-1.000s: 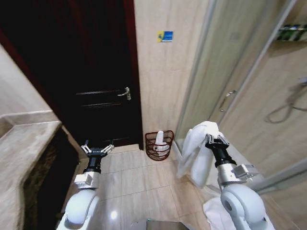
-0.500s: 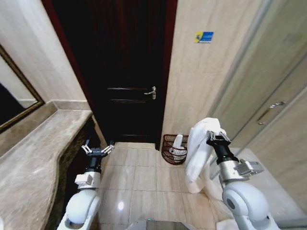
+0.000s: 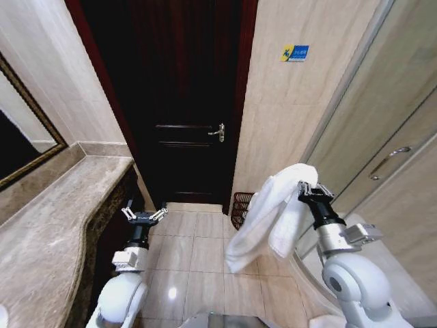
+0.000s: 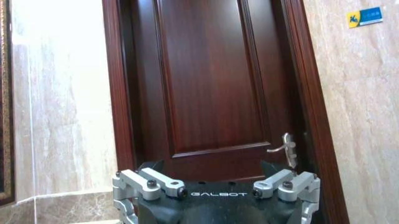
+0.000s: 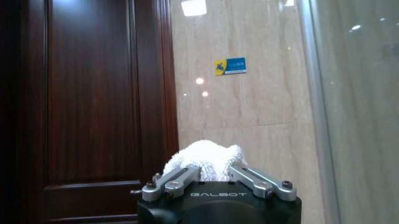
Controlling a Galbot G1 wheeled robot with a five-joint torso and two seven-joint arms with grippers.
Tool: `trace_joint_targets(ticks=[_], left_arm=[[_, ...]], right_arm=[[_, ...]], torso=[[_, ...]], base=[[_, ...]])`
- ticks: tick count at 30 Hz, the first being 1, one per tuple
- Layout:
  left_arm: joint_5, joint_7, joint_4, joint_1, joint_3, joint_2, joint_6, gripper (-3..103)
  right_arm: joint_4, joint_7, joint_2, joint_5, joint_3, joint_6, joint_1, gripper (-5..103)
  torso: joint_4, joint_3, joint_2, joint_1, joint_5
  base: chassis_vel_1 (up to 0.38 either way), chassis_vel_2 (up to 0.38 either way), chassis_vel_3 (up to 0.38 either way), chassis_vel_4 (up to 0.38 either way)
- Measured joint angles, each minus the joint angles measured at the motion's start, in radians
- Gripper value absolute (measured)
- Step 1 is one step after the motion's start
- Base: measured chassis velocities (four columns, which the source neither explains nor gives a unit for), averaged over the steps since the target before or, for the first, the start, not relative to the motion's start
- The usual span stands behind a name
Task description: Discard the used towel into the hamper.
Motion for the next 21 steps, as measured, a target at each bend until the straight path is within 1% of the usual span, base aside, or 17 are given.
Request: trace_joint_targets(ticks=[21], left_arm=[[0.008, -0.005, -0.014, 0.004, -0.001, -0.009, 0.002, 100]], right_arm=[[0.022, -0.005, -0.015, 0.031, -0.002, -0.013, 0.007, 5]], torso=[[-0.0001, 0.000, 0.000, 0.000, 0.0001]], base=[[-0.101, 0.103, 0.098, -0.099]])
